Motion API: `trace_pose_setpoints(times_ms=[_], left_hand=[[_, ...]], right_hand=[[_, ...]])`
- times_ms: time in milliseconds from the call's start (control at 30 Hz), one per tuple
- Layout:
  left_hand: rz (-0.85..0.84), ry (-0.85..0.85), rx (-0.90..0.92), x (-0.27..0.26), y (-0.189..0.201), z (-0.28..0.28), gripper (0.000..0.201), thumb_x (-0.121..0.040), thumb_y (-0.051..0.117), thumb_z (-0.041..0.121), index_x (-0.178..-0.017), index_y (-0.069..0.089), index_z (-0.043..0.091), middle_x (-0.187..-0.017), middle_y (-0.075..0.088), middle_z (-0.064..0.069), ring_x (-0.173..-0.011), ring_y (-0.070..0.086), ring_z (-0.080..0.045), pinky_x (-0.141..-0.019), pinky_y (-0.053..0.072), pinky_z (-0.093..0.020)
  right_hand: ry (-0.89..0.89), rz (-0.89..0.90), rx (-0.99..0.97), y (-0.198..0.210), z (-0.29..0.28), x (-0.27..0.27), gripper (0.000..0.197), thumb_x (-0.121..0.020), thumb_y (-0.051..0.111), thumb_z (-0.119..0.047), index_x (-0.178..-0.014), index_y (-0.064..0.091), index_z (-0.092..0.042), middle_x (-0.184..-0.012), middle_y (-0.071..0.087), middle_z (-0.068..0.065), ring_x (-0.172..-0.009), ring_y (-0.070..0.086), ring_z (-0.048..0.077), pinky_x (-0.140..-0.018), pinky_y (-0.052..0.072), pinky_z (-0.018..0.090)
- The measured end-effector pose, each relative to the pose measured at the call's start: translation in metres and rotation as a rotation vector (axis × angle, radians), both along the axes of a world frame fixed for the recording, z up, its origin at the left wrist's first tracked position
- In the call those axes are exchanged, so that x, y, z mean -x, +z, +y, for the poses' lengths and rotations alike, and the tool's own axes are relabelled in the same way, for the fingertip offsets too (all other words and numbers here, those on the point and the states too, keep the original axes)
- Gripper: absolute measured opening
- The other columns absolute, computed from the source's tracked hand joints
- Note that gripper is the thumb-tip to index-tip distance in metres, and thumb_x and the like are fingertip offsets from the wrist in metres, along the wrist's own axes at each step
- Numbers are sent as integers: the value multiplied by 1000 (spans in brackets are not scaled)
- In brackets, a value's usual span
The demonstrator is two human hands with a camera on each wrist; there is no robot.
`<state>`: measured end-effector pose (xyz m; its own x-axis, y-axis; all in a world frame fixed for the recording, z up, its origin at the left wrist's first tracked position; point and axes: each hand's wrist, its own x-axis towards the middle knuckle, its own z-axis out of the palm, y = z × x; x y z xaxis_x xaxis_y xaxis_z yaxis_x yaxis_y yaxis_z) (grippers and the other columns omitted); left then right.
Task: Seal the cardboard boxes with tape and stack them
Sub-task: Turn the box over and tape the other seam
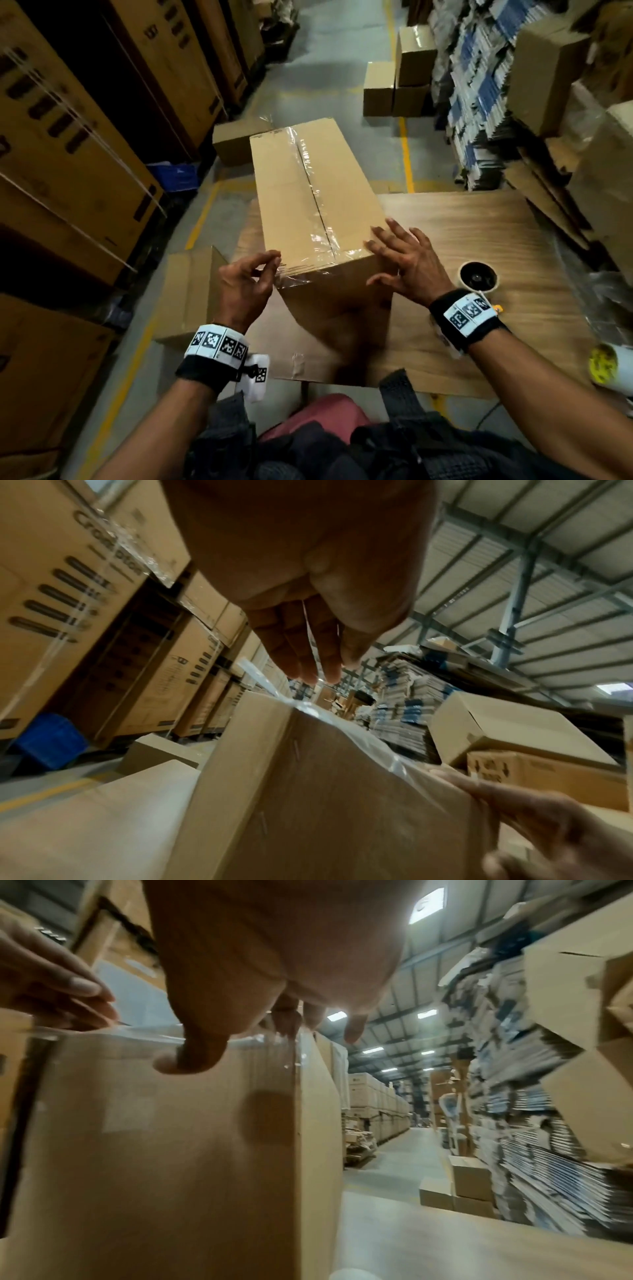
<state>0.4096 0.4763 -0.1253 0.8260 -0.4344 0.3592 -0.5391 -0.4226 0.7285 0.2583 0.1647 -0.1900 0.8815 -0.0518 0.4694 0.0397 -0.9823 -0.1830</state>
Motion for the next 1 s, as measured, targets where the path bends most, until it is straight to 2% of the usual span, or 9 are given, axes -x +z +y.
trace_pose_setpoints(times_ms=[133,200,300,367,500,600,733,833,1000], left_hand=[[133,144,49,-15,5,17,13,-92,80,25,-101,81,33,-87,74,23,-68,67,7,-64,50,-8],[204,183,42,-23,1,25,12,-89,82,29,-98,80,38,-86,74,24,-70,68,7,-67,51,-10],[360,190,71,-31,-10,32,13,-86,85,30,-98,82,28,-92,77,17,-87,70,6,-80,54,-17],[474,175,153,-33,-19,34,9,-87,85,27,-95,80,27,-90,78,15,-88,72,2,-84,56,-22],[712,202,321,-31,-30,39,14,-94,77,27,-98,79,14,-90,80,0,-77,67,-8,-69,49,-26],[869,161,375,-31,-34,43,24,-95,75,34,-99,79,11,-96,81,-9,-76,66,-16,-67,47,-29],[862,174,342,-36,-48,44,22,-95,76,27,-91,78,6,-77,76,-5,-64,64,-16,-58,46,-24],[896,230,301,-37,-66,48,17,-97,74,21,-85,74,9,-68,73,-1,-57,54,-16,-48,42,-18],[967,268,397,-26,-77,58,29,-98,71,36,-97,76,8,-80,76,-8,-63,57,-19,-51,43,-21]], right_hand=[[90,-30,121,20,40,-14,59,-98,47,-63,-147,55,-31,-164,38,7,-156,24,28,-120,26,61],[178,-49,106,30,66,-34,48,-101,46,-58,-138,64,-32,-160,43,7,-154,29,29,-119,29,60],[259,-21,72,32,101,-63,42,-100,47,-52,-127,72,-33,-156,50,6,-152,34,30,-115,35,62],[275,4,58,30,116,-75,42,-101,44,-51,-125,73,-32,-154,52,5,-152,35,29,-113,36,63],[306,7,41,31,128,-87,43,-103,43,-51,-126,72,-29,-152,55,4,-151,36,28,-115,35,61],[331,36,55,38,131,-96,44,-102,43,-51,-126,72,-30,-152,55,3,-151,36,29,-117,34,59],[365,130,-31,35,128,-100,44,-99,45,-51,-126,74,-31,-152,55,2,-153,33,28,-113,36,62],[355,142,-121,27,121,-100,34,-94,66,-39,-127,72,-34,-160,45,7,-157,22,31,-112,33,70],[358,135,-100,27,117,-101,38,-92,72,-42,-130,70,-38,-163,39,8,-159,12,30,-114,23,74]])
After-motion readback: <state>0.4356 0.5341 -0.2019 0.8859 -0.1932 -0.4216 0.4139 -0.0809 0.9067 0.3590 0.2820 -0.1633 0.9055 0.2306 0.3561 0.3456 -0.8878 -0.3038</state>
